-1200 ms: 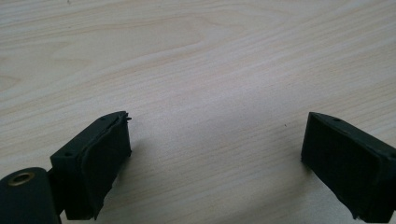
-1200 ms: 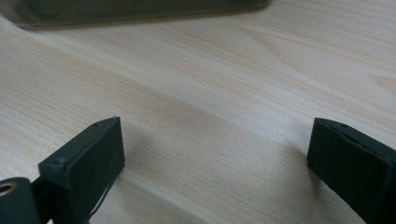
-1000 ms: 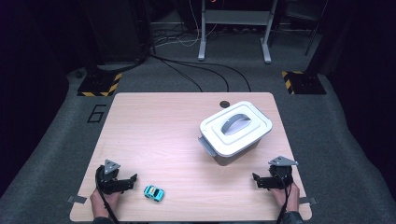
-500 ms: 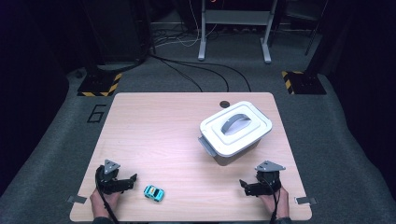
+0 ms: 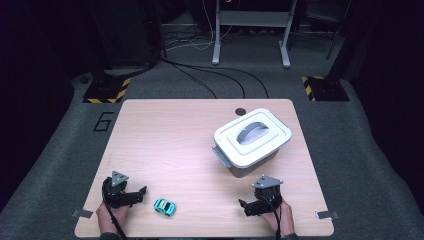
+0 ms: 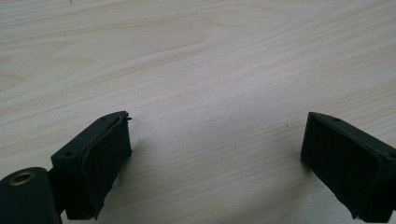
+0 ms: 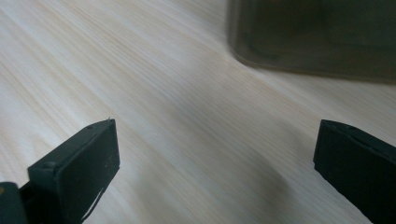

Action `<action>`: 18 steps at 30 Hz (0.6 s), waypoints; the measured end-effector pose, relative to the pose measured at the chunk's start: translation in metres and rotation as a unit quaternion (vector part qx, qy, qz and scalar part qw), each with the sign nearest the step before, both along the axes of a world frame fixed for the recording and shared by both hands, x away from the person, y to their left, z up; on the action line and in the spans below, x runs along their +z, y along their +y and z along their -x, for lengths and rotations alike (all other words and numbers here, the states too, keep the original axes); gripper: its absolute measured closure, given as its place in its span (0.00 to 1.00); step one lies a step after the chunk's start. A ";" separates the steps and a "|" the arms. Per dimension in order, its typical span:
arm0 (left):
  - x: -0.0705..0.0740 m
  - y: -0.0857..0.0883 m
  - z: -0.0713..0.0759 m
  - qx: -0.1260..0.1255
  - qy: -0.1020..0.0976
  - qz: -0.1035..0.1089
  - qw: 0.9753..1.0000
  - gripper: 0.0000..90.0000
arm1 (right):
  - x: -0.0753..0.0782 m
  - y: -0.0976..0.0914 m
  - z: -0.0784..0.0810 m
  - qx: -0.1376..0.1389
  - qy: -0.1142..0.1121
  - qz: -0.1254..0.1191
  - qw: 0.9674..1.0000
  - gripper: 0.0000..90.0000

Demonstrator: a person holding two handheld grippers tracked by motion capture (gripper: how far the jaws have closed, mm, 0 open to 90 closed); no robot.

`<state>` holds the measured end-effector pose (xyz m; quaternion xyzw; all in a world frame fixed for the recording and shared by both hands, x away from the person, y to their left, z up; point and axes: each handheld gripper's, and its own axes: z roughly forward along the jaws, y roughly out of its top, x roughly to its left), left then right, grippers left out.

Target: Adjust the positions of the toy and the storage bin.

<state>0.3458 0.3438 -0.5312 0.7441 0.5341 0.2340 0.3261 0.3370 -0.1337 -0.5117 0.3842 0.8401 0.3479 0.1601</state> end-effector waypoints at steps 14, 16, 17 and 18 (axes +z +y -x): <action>0.000 0.000 0.000 0.000 -0.002 -0.002 1.000 0.10 | 0.003 0.047 0.001 0.048 0.002 -0.001 0.999 0.01; 0.000 0.000 0.000 0.000 -0.002 -0.002 1.000 0.10 | 0.003 0.053 0.001 0.056 0.002 0.000 0.998 0.01; 0.000 0.000 0.000 0.000 -0.003 -0.002 1.000 0.10 | 0.003 0.056 0.001 0.059 0.003 0.000 0.998 0.01; 0.000 0.000 0.000 0.000 -0.003 -0.002 1.000 0.10 | 0.003 0.056 0.001 0.059 0.003 0.000 0.998 0.01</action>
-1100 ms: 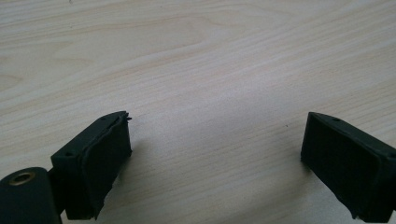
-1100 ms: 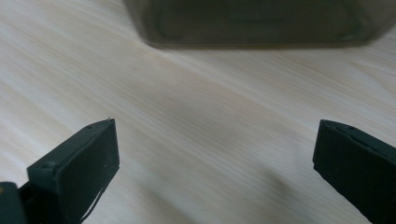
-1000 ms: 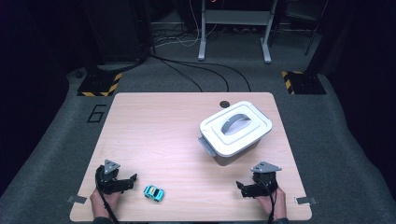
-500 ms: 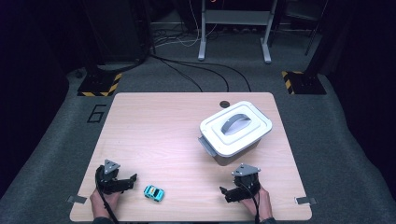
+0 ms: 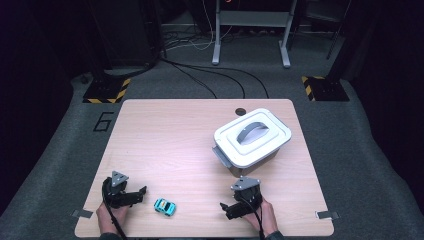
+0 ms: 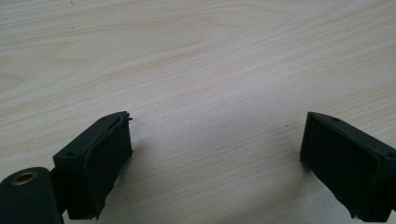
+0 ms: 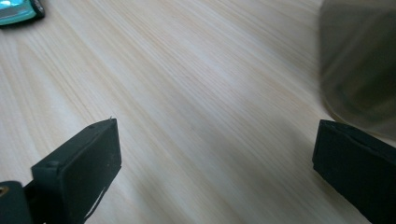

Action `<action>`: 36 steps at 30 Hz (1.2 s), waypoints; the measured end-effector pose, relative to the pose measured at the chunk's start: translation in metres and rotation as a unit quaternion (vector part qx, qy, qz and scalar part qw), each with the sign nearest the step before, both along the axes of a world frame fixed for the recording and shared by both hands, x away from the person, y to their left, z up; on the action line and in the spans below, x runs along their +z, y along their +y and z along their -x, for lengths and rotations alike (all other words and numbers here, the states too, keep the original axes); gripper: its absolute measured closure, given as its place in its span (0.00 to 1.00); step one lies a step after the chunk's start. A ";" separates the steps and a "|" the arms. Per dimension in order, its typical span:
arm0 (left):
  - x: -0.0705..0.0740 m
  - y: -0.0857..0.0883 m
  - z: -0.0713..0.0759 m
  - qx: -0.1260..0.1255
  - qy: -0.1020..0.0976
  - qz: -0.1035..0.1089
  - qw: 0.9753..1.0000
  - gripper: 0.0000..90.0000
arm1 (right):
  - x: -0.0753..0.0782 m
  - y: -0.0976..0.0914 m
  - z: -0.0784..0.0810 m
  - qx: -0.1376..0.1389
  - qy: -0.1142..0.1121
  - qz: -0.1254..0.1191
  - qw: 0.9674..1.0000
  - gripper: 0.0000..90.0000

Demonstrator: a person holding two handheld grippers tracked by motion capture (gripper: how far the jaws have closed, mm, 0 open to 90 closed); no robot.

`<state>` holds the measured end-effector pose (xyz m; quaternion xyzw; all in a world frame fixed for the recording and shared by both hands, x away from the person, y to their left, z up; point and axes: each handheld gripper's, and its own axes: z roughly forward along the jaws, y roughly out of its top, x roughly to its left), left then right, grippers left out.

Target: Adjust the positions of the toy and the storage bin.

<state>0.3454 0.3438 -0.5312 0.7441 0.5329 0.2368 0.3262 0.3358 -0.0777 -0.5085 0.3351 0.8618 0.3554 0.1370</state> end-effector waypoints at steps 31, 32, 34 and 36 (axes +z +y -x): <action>0.000 0.000 0.000 0.002 -0.001 0.002 1.000 0.11 | 0.002 0.094 0.001 0.104 0.005 0.012 0.994 0.02; 0.001 0.000 0.001 -0.001 0.004 0.000 1.000 0.11 | 0.001 0.097 0.000 0.109 0.006 0.011 0.994 0.02; 0.001 0.000 0.001 0.000 0.003 0.001 1.000 0.12 | 0.001 0.101 0.000 0.112 0.009 0.008 0.994 0.02; 0.001 0.000 0.001 0.000 0.002 0.002 1.000 0.12 | 0.000 0.108 0.001 0.117 0.011 0.007 0.993 0.01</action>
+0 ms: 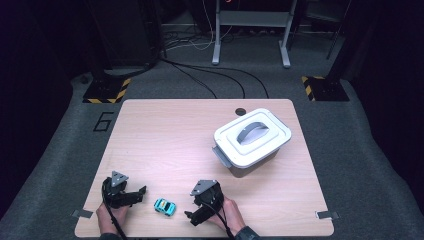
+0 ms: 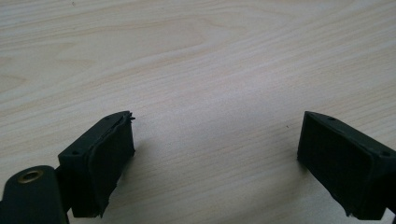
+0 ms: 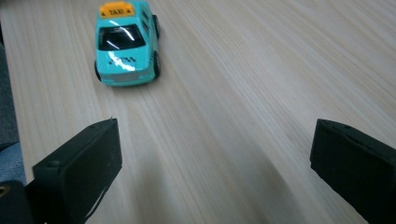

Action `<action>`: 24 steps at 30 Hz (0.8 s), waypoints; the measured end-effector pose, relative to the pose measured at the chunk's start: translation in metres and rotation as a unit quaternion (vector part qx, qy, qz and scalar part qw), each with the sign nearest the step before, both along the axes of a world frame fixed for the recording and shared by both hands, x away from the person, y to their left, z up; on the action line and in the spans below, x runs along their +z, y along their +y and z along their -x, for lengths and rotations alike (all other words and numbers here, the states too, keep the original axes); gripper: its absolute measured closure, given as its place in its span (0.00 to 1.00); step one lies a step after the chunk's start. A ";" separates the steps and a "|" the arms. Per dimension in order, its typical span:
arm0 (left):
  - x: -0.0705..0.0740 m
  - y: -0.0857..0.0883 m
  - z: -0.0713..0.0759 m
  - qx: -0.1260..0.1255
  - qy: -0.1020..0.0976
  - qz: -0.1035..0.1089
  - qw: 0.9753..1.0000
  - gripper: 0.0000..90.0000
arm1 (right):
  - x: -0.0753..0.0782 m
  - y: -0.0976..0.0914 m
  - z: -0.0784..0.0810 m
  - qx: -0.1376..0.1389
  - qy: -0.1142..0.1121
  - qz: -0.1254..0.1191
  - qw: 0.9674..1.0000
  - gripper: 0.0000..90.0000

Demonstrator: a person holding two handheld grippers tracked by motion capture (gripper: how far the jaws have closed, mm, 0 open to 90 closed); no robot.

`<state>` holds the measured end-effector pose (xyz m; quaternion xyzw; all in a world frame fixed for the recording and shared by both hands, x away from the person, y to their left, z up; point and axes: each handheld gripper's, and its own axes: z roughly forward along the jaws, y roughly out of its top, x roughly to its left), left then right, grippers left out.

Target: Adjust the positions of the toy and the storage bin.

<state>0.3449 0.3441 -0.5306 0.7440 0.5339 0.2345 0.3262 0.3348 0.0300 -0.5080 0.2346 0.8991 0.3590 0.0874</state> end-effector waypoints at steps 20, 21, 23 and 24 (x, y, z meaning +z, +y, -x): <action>0.000 0.000 0.000 0.000 -0.004 0.002 1.000 0.13 | -0.007 0.051 0.000 0.053 0.013 -0.005 0.998 0.02; 0.000 -0.001 0.001 0.000 -0.004 0.003 1.000 0.14 | -0.008 0.052 0.000 0.056 0.010 -0.005 0.998 0.02; 0.000 0.000 0.000 -0.001 -0.004 0.001 1.000 0.14 | -0.008 0.055 0.000 0.056 0.013 -0.009 0.998 0.04; 0.000 0.000 0.000 0.000 -0.004 0.001 1.000 0.14 | -0.008 0.056 0.001 0.060 0.006 -0.010 0.998 0.07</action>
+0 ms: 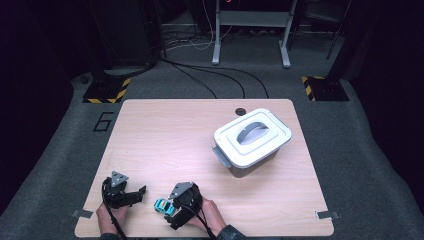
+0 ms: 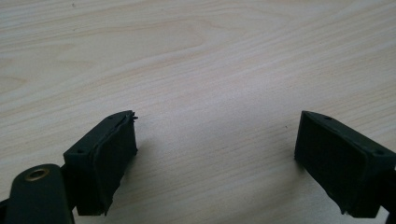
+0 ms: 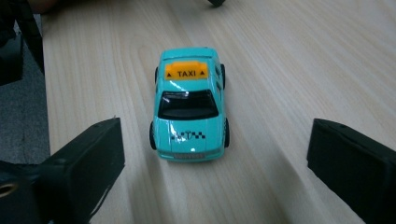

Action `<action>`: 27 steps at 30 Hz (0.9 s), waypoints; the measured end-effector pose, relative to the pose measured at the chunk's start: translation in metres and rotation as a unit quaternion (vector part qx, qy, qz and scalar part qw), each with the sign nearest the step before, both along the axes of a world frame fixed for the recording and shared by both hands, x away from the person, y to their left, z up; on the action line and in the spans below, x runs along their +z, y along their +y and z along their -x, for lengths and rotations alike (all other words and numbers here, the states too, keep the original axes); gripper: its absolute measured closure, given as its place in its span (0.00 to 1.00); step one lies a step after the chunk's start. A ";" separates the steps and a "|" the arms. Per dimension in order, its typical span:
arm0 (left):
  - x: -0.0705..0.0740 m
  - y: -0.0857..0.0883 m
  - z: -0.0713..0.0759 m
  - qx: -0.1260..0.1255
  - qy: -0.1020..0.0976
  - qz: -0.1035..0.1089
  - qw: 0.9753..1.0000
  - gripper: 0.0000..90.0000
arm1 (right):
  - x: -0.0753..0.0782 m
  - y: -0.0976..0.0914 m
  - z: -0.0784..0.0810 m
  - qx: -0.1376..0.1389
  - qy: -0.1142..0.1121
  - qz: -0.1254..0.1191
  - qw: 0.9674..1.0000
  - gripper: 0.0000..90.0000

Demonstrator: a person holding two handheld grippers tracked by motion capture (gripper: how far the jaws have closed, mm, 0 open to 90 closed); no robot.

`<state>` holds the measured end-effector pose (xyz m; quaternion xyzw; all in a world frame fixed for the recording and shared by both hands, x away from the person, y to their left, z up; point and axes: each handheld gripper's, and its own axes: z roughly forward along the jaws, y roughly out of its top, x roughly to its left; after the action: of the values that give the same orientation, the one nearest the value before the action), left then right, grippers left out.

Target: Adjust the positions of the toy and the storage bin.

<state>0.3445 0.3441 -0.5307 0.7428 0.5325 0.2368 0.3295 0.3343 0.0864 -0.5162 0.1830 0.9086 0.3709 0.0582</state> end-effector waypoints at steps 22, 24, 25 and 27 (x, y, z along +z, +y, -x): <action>0.000 0.000 0.000 0.001 0.000 0.003 1.000 0.15 | 0.000 0.026 0.005 0.029 -0.028 0.004 0.999 0.51; 0.000 0.000 0.000 0.000 0.000 0.003 1.000 0.15 | 0.001 0.027 0.005 0.034 -0.029 0.005 0.999 0.54; 0.000 0.000 0.000 0.000 0.000 0.002 1.000 0.15 | 0.001 0.028 0.005 0.033 -0.029 0.006 0.999 0.56; 0.000 0.000 0.000 0.000 0.000 0.003 1.000 0.15 | 0.001 0.028 0.005 0.032 -0.032 0.007 0.999 0.58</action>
<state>0.3440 0.3437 -0.5307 0.7417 0.5334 0.2357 0.3315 0.3289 0.1141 -0.5156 0.1413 0.9141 0.3722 0.0770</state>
